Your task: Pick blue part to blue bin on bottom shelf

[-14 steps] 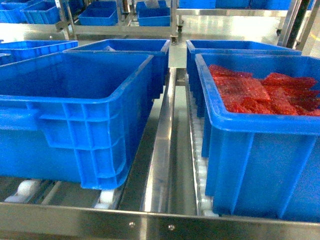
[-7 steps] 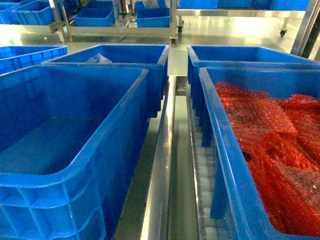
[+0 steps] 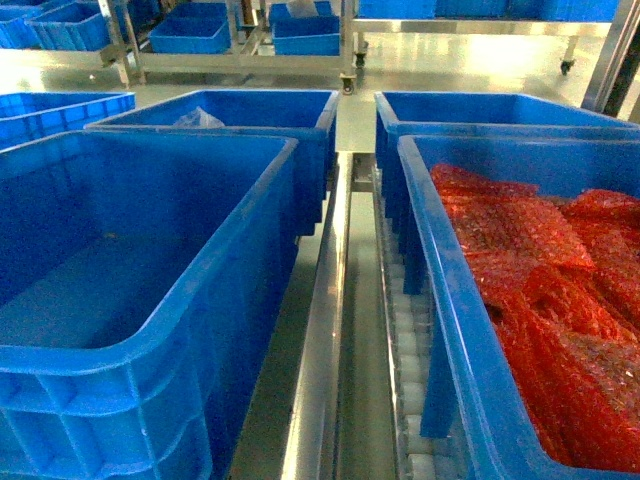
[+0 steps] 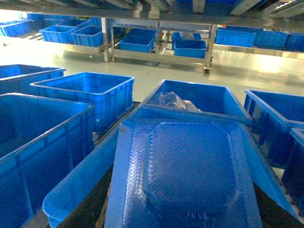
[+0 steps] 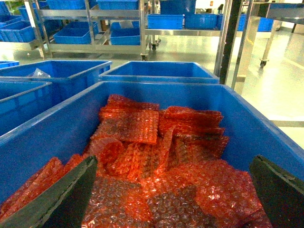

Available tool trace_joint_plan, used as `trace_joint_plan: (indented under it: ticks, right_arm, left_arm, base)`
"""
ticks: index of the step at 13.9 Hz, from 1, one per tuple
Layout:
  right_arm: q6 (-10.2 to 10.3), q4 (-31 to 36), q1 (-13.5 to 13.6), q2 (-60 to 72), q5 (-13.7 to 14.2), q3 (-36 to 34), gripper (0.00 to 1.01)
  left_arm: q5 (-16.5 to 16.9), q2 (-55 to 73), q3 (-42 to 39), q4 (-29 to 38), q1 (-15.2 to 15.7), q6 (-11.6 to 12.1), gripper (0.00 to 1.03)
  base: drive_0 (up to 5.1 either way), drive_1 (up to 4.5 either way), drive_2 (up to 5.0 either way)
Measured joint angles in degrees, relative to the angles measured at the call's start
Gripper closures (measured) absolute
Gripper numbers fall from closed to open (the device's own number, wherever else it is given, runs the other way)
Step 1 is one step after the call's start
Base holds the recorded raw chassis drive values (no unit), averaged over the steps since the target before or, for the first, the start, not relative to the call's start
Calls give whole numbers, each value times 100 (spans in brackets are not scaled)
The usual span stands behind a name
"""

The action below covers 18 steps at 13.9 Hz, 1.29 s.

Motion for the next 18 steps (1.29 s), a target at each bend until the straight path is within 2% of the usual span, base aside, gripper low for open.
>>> trace_joint_plan:
  ticks: [18]
  right_arm:
    - [0, 0, 0, 0, 0, 0, 3]
  left_arm:
    - [0, 0, 0, 0, 0, 0, 60]
  base:
    - [0, 0, 0]
